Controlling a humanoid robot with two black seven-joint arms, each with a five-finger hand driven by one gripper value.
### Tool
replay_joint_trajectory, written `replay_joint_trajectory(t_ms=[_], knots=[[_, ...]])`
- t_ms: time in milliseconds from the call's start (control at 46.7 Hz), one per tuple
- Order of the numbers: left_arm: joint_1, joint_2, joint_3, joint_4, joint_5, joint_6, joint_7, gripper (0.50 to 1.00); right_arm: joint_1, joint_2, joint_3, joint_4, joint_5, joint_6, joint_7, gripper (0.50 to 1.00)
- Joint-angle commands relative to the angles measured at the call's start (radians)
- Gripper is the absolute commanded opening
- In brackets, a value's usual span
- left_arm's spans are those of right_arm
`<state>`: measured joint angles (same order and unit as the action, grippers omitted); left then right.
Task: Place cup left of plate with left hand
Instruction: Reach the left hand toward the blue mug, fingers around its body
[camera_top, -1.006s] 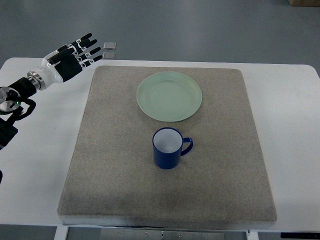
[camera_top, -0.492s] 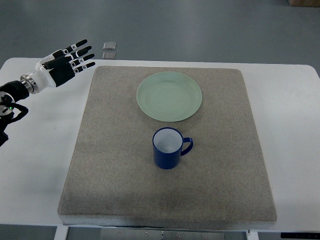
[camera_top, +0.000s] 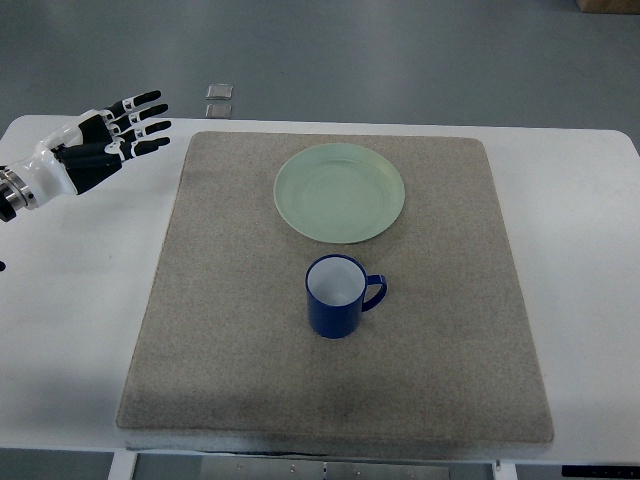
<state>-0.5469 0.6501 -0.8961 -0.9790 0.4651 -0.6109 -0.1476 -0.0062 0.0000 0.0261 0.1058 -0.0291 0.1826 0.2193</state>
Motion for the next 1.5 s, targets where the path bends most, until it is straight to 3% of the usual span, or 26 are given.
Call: replay_joint_trajectory(t_ms=[0, 278, 492, 920, 1477], knots=[[0.05, 0.014, -0.003, -0.076, 0.095, 0.0, -0.041, 0.996, 0.0, 0.0, 0.0, 0.0, 0.0, 0.0, 0.0, 0.932], [0.16, 0.026, -0.004, -0.265, 0.336, 0.0, -0.193, 0.996, 0.0, 0.0, 0.0, 0.0, 0.0, 0.0, 0.0, 0.932], [0.18, -0.013, 0.002, -0.294, 0.441, 0.0, -0.202, 0.996, 0.002, 0.0, 0.0, 0.0, 0.0, 0.0, 0.0, 0.932], [0.159, -0.182, 0.06, -0.219, 0.517, 0.0, -0.199, 0.996, 0.0, 0.0, 0.0, 0.0, 0.0, 0.0, 0.0, 0.932], [0.113, -0.271, 0.092, -0.204, 0.587, 0.0, -0.198, 0.996, 0.0, 0.0, 0.0, 0.0, 0.0, 0.0, 0.0, 0.932]])
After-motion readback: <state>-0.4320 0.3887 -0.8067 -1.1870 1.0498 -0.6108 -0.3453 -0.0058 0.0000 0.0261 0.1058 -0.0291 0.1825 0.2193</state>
